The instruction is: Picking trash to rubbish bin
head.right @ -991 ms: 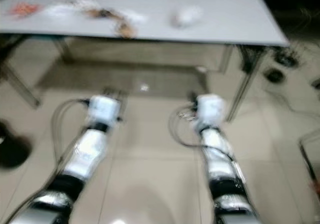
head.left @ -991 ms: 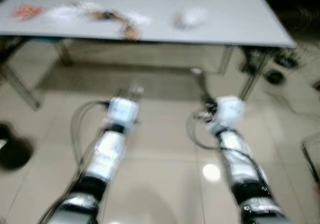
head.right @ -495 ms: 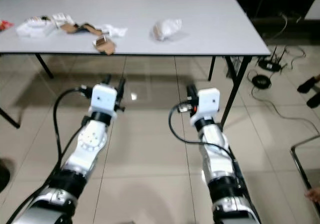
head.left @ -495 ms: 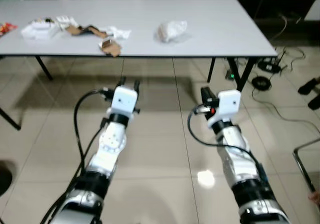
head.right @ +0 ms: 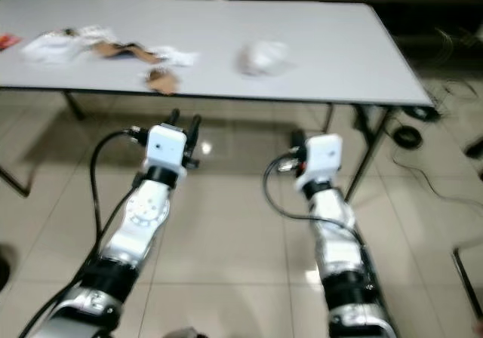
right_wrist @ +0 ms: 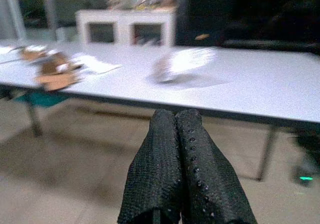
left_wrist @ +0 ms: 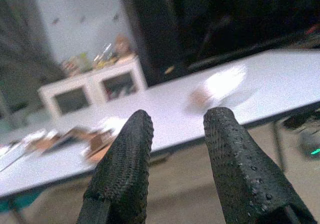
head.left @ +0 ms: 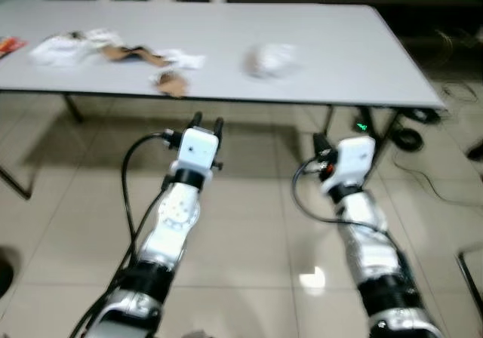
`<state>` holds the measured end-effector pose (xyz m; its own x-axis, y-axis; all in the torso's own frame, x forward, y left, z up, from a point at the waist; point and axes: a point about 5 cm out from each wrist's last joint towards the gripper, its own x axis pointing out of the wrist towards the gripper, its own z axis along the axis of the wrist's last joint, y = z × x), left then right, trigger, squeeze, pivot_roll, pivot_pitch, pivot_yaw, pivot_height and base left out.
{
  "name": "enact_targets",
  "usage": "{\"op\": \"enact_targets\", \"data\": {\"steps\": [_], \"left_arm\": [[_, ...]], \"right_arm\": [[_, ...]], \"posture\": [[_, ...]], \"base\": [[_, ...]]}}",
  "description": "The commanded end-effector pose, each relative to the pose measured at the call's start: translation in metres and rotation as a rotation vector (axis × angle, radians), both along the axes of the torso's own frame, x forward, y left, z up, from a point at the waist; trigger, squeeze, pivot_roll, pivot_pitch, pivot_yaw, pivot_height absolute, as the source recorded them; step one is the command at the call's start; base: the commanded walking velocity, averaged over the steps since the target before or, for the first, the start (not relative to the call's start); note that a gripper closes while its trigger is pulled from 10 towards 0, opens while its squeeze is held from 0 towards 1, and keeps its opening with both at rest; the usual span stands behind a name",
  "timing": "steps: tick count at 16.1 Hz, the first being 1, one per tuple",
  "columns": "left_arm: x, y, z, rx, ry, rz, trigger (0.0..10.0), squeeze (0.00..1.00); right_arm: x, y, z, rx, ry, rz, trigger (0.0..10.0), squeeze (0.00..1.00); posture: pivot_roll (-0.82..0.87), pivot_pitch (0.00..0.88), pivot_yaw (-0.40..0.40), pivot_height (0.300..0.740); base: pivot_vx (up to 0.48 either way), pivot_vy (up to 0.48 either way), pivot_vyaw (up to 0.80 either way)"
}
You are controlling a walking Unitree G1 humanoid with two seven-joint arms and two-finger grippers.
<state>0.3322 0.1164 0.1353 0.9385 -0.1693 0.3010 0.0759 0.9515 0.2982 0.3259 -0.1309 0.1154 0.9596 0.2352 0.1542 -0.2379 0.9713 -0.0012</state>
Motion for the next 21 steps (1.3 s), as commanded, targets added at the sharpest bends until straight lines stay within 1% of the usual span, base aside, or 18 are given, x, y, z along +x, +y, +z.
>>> {"op": "enact_targets", "data": {"steps": [1, 2, 6, 7, 10, 18, 19, 21], "left_arm": [[-0.0001, -0.0037, 0.0013, 0.002, 0.007, -0.017, 10.0, 0.0], [-0.0001, -0.0037, 0.0013, 0.002, 0.009, -0.017, 10.0, 0.0], [0.0, -0.0027, 0.0014, 0.002, 0.014, -0.016, 10.0, 0.0], [0.0001, -0.0026, 0.0013, 0.004, 0.015, -0.018, 10.0, 0.0], [-0.0002, -0.0033, 0.0006, 0.008, 0.021, -0.024, 10.0, 0.0], [-0.001, -0.0066, -0.0023, 0.018, 0.046, -0.049, 10.0, 0.0], [-0.0015, -0.0087, -0.0037, 0.027, 0.052, -0.068, 10.0, 0.0], [-0.0024, -0.011, -0.0048, 0.033, 0.056, -0.079, 10.0, 0.0]], "right_arm": [[-0.0003, -0.0042, 0.0003, -0.005, 0.005, -0.011, 10.0, 0.0], [0.0001, -0.0049, 0.0002, 0.012, 0.011, -0.02, 10.0, 0.0], [0.0005, -0.0049, -0.0012, 0.002, 0.026, -0.029, 10.0, 0.0], [0.0003, -0.0036, -0.0018, 0.018, 0.028, -0.021, 10.0, 1.0], [0.0005, -0.0045, -0.0034, 0.013, 0.034, -0.039, 10.0, 1.0], [-0.0004, -0.0039, -0.0061, 0.026, 0.047, -0.038, 10.0, 1.0], [-0.0004, -0.0053, -0.0065, 0.015, 0.048, -0.053, 10.0, 1.0], [-0.0019, -0.0023, -0.0063, 0.035, 0.045, -0.019, 10.0, 1.0]], "posture": [[-0.05, 0.057, 0.028, 0.74], [-0.05, 0.056, 0.029, 0.74], [-0.05, 0.048, 0.032, 0.74], [-0.05, 0.043, 0.034, 0.74], [-0.04, 0.037, 0.036, 0.74], [-0.05, 0.039, 0.043, 0.74], [-0.05, 0.039, 0.044, 0.74], [-0.05, 0.042, 0.045, 0.74]], "base": [[0.469, 0.0, 0.54], [0.472, 0.0, 0.0], [0.473, 0.0, 0.0], [0.472, 0.0, 0.0], [0.472, 0.0, 0.0], [0.474, 0.0, 0.0], [0.472, 0.0, 0.0], [0.469, 0.0, 0.0]]}}
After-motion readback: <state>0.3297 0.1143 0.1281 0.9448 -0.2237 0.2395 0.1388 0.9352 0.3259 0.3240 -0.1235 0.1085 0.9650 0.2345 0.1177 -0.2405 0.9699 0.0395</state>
